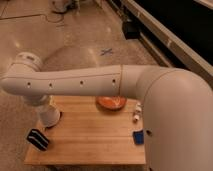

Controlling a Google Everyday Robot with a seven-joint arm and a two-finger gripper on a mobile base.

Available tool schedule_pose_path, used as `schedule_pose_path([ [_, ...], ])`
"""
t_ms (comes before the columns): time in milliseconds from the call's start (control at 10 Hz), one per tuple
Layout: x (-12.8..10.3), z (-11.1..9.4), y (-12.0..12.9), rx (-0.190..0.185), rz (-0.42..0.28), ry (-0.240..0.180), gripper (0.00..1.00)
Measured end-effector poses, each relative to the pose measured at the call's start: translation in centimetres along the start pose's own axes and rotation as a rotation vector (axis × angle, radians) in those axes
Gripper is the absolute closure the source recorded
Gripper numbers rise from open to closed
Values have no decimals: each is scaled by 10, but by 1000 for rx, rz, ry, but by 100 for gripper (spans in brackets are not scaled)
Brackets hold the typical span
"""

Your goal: Place the ceramic cup over the eraser

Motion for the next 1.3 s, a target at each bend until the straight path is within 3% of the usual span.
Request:
schedule_pose_path([
  [500, -33, -9, -21, -39, -107, -13, 86],
  [1300, -69, 3, -72, -32, -223, -67, 86],
])
